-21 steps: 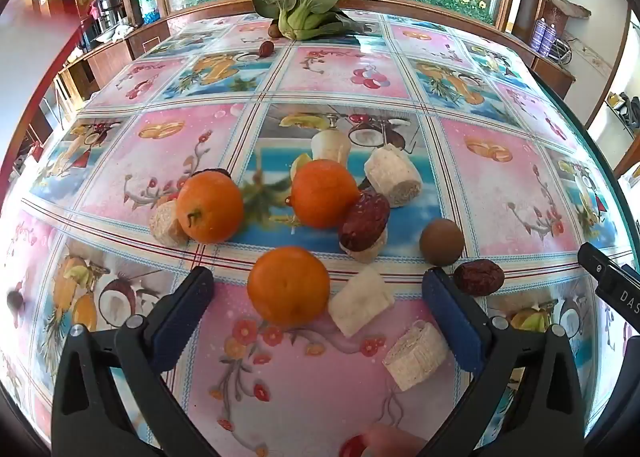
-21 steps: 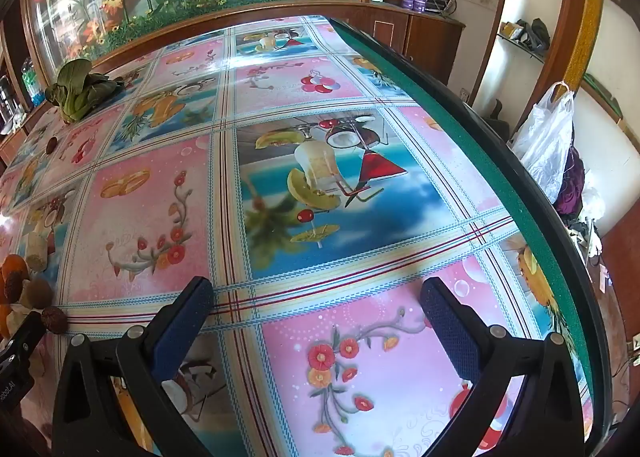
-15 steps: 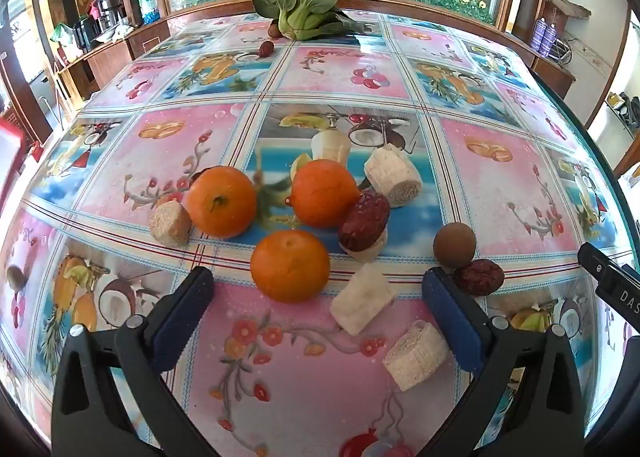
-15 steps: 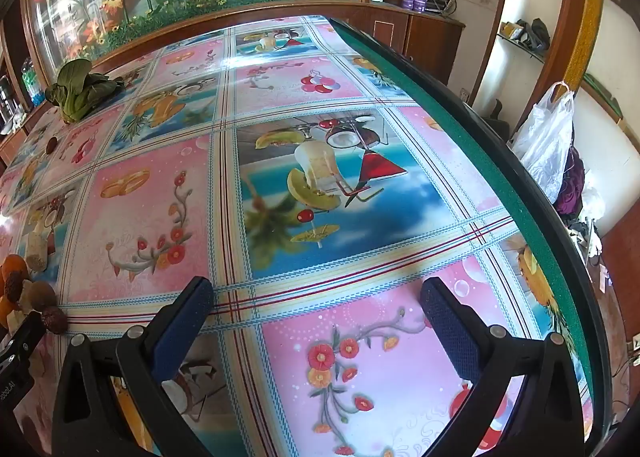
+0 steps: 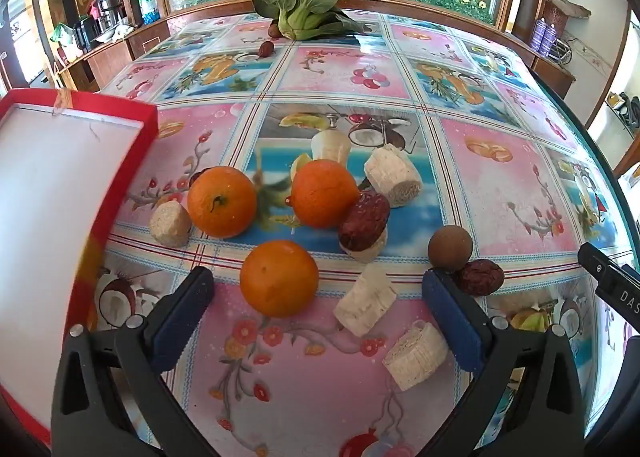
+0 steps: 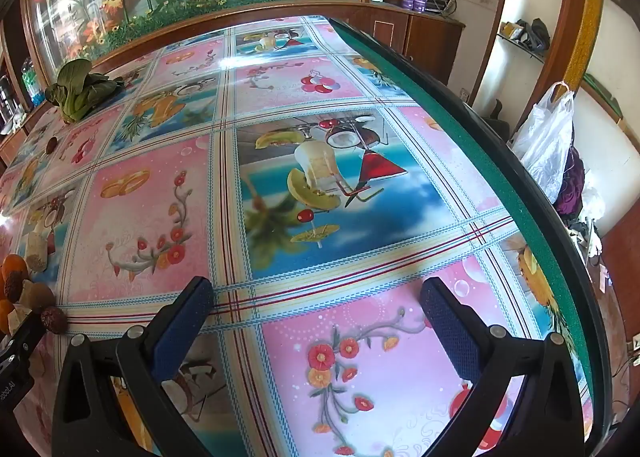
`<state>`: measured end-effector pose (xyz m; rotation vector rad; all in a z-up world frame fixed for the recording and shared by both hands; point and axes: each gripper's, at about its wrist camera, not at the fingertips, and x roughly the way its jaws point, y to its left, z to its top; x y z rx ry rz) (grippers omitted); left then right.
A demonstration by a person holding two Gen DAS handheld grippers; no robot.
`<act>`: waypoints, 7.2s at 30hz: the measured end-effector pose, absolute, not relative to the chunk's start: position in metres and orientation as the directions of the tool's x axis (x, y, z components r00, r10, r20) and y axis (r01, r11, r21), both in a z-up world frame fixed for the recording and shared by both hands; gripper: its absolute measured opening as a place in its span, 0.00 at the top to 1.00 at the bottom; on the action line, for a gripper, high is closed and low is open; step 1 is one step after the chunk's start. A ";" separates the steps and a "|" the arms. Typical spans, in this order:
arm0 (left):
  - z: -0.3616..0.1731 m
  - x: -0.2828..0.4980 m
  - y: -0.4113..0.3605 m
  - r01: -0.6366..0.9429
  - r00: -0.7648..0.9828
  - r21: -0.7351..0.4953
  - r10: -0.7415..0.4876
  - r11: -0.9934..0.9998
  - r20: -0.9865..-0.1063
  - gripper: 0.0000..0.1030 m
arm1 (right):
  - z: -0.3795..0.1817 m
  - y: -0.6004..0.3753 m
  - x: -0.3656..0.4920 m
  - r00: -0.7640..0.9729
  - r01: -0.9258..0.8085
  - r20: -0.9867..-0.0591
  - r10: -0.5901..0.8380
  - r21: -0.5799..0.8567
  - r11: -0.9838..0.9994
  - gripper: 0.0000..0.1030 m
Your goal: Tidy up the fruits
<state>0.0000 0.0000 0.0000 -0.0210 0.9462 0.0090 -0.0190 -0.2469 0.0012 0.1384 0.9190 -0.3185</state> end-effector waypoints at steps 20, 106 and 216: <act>0.000 0.000 0.000 -0.017 0.585 -0.014 -0.001 1.000 -0.811 0.00 | 0.001 -0.247 -0.019 0.564 0.328 -0.799 -0.211 -0.018 0.944 0.00; 0.118 -0.058 0.165 -0.013 0.654 0.125 0.102 0.992 -0.749 0.02 | 0.048 -0.020 0.007 0.392 -0.295 -0.844 0.366 0.261 0.919 0.34; 0.088 -0.085 0.258 0.021 0.503 -0.028 -0.035 0.999 -0.864 0.27 | 0.066 -0.035 -0.033 0.298 -0.311 -0.848 0.439 0.348 0.884 0.47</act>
